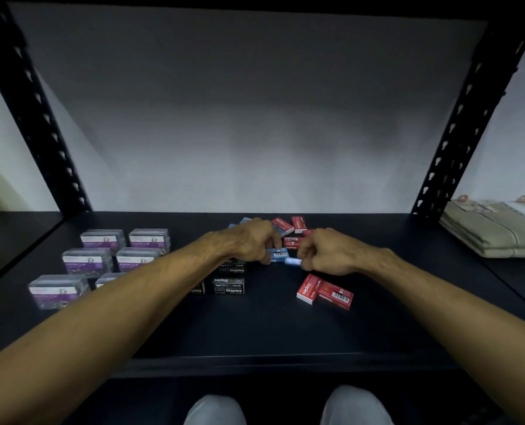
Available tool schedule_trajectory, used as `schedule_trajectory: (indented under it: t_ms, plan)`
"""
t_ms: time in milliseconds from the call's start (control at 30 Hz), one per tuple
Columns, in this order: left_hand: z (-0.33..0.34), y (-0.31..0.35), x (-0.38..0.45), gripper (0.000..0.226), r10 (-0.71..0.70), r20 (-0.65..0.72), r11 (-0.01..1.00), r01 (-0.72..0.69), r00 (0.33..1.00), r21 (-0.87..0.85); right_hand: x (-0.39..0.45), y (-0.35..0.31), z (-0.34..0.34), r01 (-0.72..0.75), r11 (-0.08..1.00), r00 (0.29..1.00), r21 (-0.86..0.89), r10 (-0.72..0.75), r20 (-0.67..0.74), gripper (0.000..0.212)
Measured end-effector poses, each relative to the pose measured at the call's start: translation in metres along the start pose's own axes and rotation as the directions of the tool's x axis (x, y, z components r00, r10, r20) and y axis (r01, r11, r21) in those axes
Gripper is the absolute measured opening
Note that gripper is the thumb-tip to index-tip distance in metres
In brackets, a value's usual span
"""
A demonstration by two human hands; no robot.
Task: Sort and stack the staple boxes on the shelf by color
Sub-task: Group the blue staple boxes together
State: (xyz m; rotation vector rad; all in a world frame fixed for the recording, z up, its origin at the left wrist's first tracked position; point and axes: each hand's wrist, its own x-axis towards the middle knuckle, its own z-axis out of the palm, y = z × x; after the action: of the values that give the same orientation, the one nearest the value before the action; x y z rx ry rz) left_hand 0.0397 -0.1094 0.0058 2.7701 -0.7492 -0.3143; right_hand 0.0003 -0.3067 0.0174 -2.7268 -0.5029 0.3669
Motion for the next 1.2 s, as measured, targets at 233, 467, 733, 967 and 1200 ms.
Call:
schedule_trajectory:
  t_ms: [233,467,733,967,1200]
  plan:
    - [-0.011,-0.008,0.000,0.023,0.052,0.004,0.998,-0.052,0.999,-0.037,0.004,0.010,0.001,0.009,1.000,0.997,-0.002,-0.009,-0.075,0.013]
    - [-0.015,-0.004,0.000,0.033,0.040,0.037,0.998,-0.041,0.999,0.042,0.007,0.017,0.003,0.032,0.999,0.996,-0.022,-0.034,-0.085,0.013]
    - [-0.016,0.000,0.003,0.037,-0.008,0.002,0.993,0.008,1.000,-0.116,0.012,0.023,0.005,0.027,0.998,0.989,-0.058,-0.035,-0.143,0.021]
    - [-0.007,-0.001,0.007,0.026,-0.019,0.000,0.995,0.019,1.000,-0.097,0.016,0.025,0.003,0.031,0.995,0.988,-0.095,-0.045,-0.149,0.022]
    - [-0.005,-0.008,0.005,0.029,-0.055,-0.007,0.994,0.054,0.998,-0.095,0.022,0.029,-0.003,0.029,0.988,0.987,-0.153,-0.052,-0.150,0.027]
